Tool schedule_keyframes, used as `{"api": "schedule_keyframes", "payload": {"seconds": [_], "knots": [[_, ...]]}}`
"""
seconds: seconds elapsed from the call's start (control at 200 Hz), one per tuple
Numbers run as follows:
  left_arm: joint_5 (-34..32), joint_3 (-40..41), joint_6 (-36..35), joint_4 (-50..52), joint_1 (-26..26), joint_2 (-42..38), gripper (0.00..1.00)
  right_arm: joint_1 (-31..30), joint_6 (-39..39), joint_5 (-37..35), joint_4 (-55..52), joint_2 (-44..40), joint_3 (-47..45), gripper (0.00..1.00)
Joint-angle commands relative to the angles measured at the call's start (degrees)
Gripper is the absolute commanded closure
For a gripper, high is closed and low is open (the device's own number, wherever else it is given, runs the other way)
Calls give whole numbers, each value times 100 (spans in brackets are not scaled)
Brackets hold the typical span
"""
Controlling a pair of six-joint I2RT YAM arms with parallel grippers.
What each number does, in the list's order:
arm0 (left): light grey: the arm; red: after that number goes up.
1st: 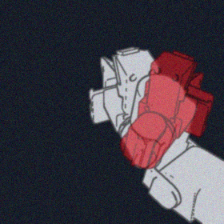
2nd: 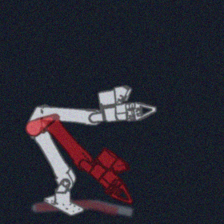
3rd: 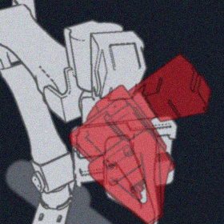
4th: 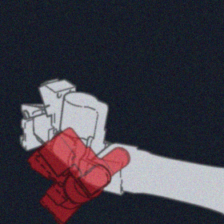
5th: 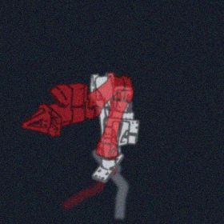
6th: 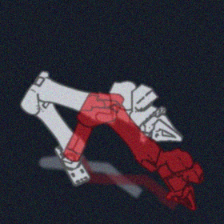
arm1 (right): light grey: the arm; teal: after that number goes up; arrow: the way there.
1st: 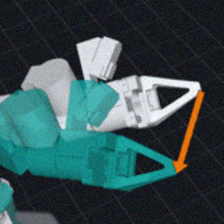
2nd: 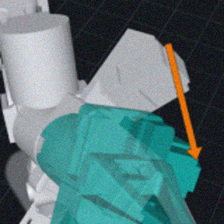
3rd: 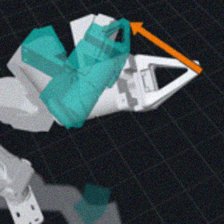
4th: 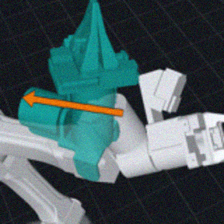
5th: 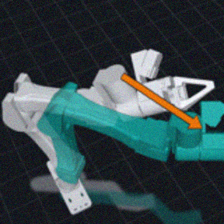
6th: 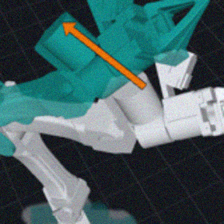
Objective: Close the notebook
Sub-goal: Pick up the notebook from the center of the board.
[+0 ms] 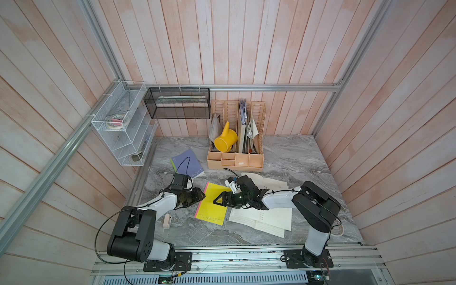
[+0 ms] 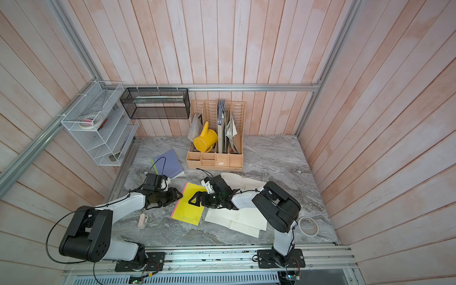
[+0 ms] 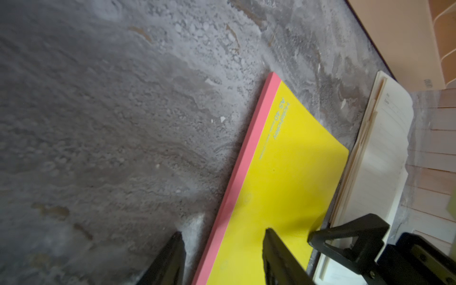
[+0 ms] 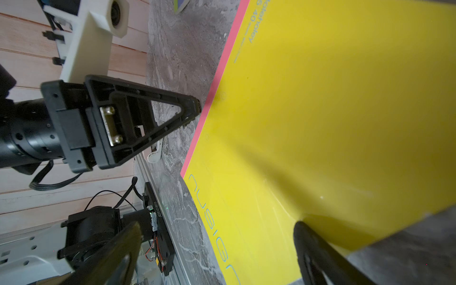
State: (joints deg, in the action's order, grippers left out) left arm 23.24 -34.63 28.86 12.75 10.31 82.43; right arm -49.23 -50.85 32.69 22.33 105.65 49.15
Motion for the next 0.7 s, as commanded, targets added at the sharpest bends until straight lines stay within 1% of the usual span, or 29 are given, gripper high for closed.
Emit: {"api": "schedule_keyframes", "payload": {"seconds": [0.0,0.1,0.21,0.37,0.54,0.61,0.695], "knots": [[314,309,-70,-171,-46,173,45,31,50,71,4,237,-168,2],[913,683,267,-632,-41,128,45,96,7,134,473,306,-409,2],[1142,1231,664,-1306,-35,-192,46,156,53,248,868,554,-571,2],[1348,1591,802,-1508,-42,-641,46,160,233,273,730,983,-394,2],[1695,1747,878,-1447,-43,-1075,46,160,342,200,516,1116,-248,2],[1578,1746,838,-1143,-46,-1236,46,160,373,148,378,1137,-221,2],[969,1715,814,-529,-46,-1475,46,160,394,87,290,1121,-236,2]]}}
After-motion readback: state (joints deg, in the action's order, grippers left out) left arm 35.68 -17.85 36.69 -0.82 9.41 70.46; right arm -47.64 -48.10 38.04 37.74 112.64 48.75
